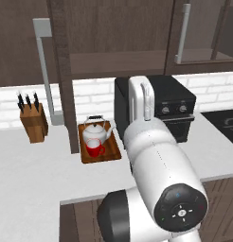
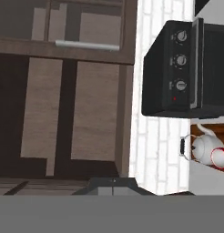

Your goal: Pick the kettle from the counter and place it on the tray. Then pick the mug from the cabinet and place it on the tray. Then close the cabinet doors.

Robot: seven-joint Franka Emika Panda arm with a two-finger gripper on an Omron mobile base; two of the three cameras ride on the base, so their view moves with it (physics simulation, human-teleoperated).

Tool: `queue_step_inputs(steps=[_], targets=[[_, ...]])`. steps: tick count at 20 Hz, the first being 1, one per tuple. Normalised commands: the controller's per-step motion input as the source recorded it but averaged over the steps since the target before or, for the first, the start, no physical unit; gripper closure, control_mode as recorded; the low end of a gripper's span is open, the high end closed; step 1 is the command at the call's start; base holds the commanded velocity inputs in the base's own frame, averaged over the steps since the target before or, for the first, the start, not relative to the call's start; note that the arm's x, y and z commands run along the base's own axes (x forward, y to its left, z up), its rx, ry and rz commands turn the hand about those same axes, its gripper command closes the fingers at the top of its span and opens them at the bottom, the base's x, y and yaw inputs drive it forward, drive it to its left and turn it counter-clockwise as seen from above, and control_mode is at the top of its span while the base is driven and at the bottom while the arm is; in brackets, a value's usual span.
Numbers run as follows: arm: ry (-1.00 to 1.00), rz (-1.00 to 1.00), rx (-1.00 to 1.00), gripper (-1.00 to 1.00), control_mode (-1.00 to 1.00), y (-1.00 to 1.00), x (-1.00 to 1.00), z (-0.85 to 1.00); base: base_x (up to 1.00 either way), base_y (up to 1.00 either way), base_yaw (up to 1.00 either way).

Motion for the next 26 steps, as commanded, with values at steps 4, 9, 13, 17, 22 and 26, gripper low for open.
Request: queue_step_inputs(steps=[4,9,13,17,22,26], targets=[[-0.05,-0.08,0.00,1.00,-1.00,0.41,0.00,-0.15,0.00,0.00,0.00],[-0.09,-0.07,-0.01,1.00,-1.00,0.49,0.00,-0.17,0.00,0.00,0.00],[-0.04,-0.04,-0.02,1.00,-1.00,0.56,-0.01,-0.08,0.00,0.00,0.00],[0.00,-0.03,-0.02,1.00,-1.00,0.49,-0.07,-0.01,0.00,0.00,0.00],[0.00,-0.05,-0.02,1.00,-1.00,0.56,-0.06,-0.07,0.00,0.00,0.00],[0.00,-0.06,-0.02,1.00,-1.00,0.56,-0.06,-0.10,0.00,0.00,0.00]])
